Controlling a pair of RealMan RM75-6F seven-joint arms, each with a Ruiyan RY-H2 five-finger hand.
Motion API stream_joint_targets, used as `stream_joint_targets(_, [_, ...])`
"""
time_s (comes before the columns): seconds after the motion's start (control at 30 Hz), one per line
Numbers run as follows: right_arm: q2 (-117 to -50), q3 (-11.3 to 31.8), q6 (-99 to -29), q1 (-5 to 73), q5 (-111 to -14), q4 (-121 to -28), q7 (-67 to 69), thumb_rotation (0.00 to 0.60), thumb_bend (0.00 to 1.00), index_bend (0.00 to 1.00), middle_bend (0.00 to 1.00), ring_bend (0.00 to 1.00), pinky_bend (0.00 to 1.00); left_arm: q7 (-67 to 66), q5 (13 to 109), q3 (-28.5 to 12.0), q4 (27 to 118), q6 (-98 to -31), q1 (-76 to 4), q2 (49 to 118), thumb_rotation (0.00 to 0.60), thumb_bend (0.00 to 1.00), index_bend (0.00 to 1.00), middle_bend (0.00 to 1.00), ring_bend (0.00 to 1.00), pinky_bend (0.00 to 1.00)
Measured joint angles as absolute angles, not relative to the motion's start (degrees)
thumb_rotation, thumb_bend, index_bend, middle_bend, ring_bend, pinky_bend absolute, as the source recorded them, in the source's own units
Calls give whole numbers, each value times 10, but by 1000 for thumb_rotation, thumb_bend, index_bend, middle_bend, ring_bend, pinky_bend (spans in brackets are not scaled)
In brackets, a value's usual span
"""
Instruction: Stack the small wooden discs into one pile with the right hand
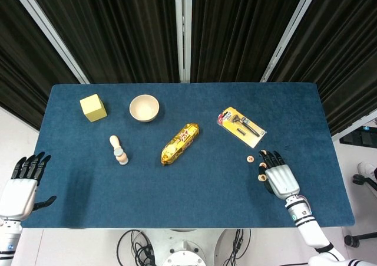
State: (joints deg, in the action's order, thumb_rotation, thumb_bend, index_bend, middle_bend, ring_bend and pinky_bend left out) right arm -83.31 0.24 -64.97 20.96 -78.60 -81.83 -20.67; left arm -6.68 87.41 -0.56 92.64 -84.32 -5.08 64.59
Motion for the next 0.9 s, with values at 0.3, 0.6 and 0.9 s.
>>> stream_joint_targets(0.3, [-830,4,-647,208,-783,-822,-206,600,327,353,21,0,0,-65,873,-6,925,-843,-51,646,600,87,53,0,0,0])
stream_joint_targets(0.6, [-817,5,-654,208,-795,-833,-191,600,327,292,20,0,0,-65,874,-6,926,-845,-50,645,600,86,53,0,0,0])
stream_joint_targets(0.9, [-795,31,-661,213,-787,-858,-174,600,327,292,18,0,0,-61,876,-6,927,-847,-50,645,600,87,53,0,0,0])
